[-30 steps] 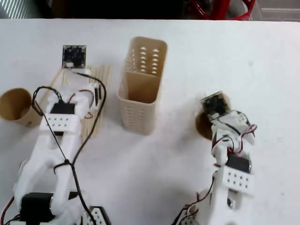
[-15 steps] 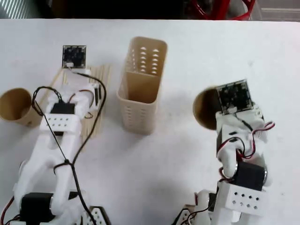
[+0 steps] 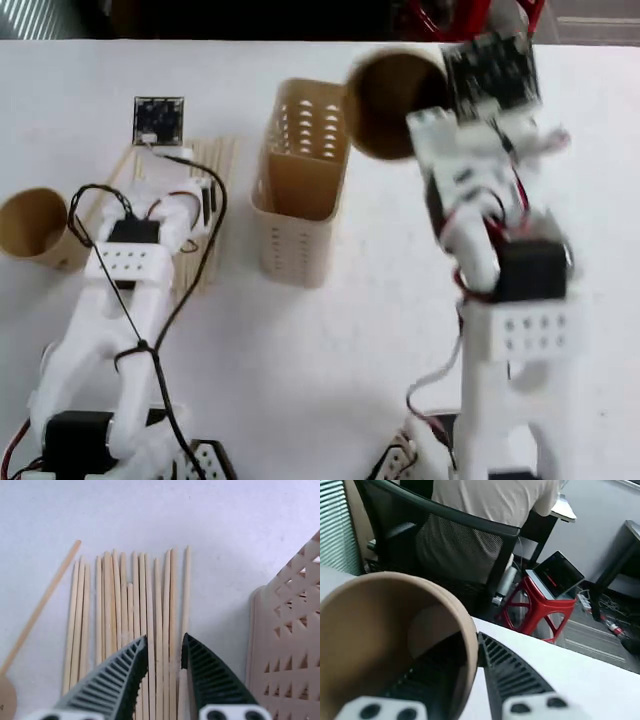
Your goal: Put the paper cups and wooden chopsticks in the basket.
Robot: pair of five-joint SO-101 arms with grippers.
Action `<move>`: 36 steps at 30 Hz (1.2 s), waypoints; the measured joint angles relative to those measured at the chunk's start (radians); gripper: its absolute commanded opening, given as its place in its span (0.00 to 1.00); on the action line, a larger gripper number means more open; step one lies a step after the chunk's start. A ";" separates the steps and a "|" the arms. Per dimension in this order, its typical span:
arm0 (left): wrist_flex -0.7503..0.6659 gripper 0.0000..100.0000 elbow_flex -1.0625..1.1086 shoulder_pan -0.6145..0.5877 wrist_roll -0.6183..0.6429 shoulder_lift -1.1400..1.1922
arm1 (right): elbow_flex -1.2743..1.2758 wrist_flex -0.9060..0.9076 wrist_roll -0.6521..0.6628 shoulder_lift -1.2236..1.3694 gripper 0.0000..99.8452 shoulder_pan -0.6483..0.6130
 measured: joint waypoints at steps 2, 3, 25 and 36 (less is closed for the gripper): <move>0.000 0.14 0.000 0.000 0.000 0.000 | -0.083 0.000 -0.031 0.094 0.02 -0.032; 0.000 0.14 0.000 0.000 0.000 0.000 | -0.120 0.000 -0.046 0.140 0.02 -0.044; 0.000 0.14 0.000 0.000 0.000 0.000 | -0.293 0.114 -0.258 0.373 0.02 -0.100; 0.000 0.14 0.000 0.000 0.000 0.000 | -0.293 0.170 -0.281 0.446 0.02 -0.138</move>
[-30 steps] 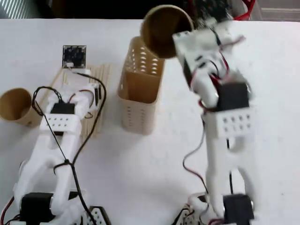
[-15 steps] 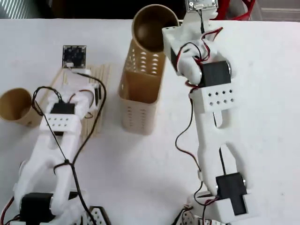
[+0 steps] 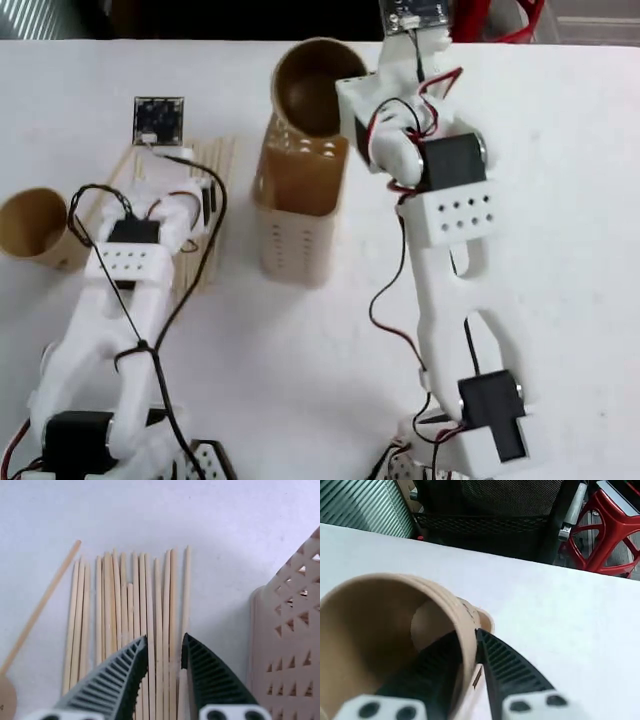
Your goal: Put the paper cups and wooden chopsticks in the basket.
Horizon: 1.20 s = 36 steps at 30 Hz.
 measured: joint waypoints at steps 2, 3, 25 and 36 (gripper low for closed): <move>0.000 0.14 0.000 0.000 0.000 0.000 | 0.000 0.000 -0.003 0.021 0.02 -0.002; 0.000 0.14 0.000 0.000 0.000 0.000 | 0.000 0.000 -0.003 0.032 0.02 -0.003; 0.000 0.14 0.000 0.000 0.000 0.000 | -0.021 0.052 -0.003 0.048 0.24 -0.003; 0.000 0.13 0.000 -0.018 0.000 0.000 | -0.021 0.285 0.144 -0.170 0.13 -0.003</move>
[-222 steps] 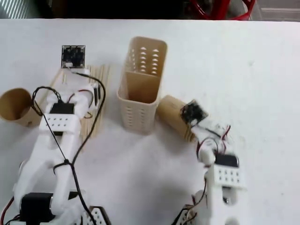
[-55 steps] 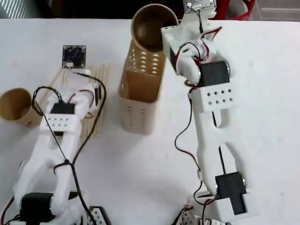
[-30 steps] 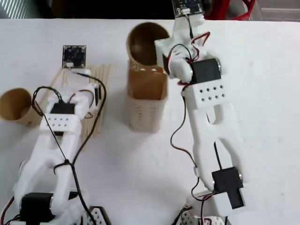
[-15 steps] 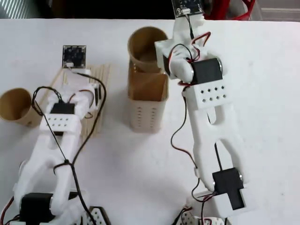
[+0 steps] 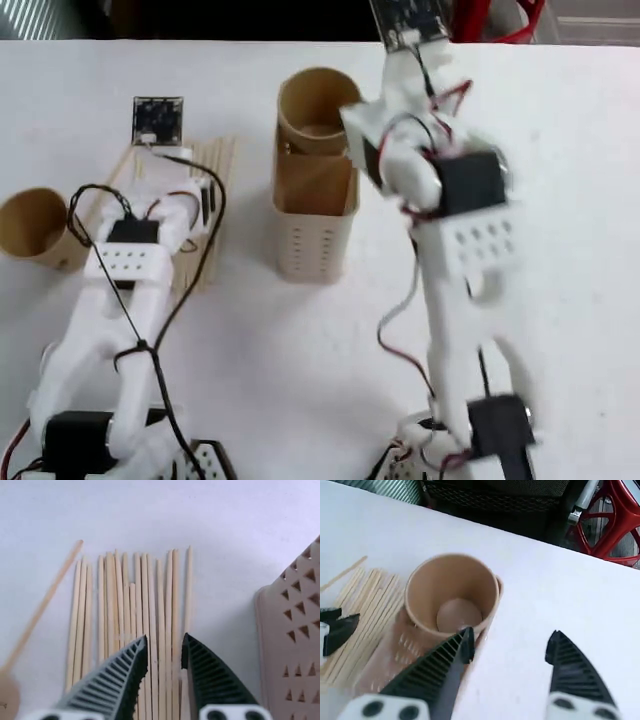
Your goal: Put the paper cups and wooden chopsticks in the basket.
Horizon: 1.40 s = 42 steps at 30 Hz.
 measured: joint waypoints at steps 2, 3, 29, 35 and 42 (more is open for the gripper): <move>0.000 0.13 0.000 -0.025 0.000 0.000 | 0.005 0.095 0.080 -0.068 0.03 0.002; 0.000 0.13 0.000 -0.038 0.000 0.000 | 0.025 0.135 0.126 -0.100 0.01 0.014; 0.951 0.19 -1.071 -0.594 -0.431 0.049 | 1.706 -0.341 0.509 -0.913 0.03 0.390; 0.953 0.19 -1.129 -0.733 -0.532 0.351 | 1.807 -0.341 0.516 -1.063 0.03 0.379; 0.953 0.19 -1.275 -0.740 -0.542 0.692 | 1.903 -0.341 0.516 -1.229 0.03 0.379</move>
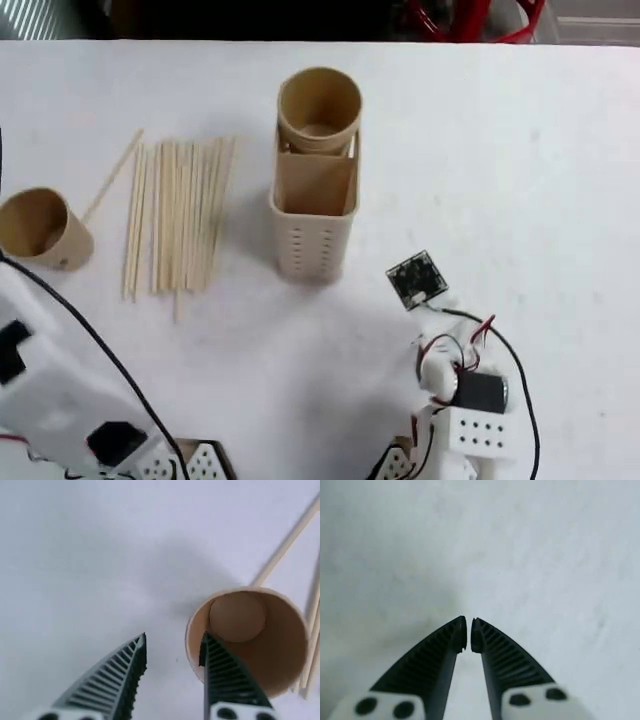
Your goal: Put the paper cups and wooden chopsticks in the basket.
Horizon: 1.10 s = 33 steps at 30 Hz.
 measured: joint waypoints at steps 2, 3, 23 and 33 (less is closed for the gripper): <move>0.000 0.19 -0.037 0.000 0.000 0.072 | 0.018 0.000 0.000 -0.043 0.03 0.000; 0.000 0.19 -0.048 0.000 0.000 0.103 | 0.029 0.000 0.000 -0.061 0.03 0.000; -0.051 0.02 -0.163 0.057 -0.043 0.336 | 0.084 0.092 0.000 -0.290 0.03 0.000; 0.262 0.02 -0.496 0.232 0.012 0.103 | 0.084 0.092 0.000 -0.290 0.03 0.000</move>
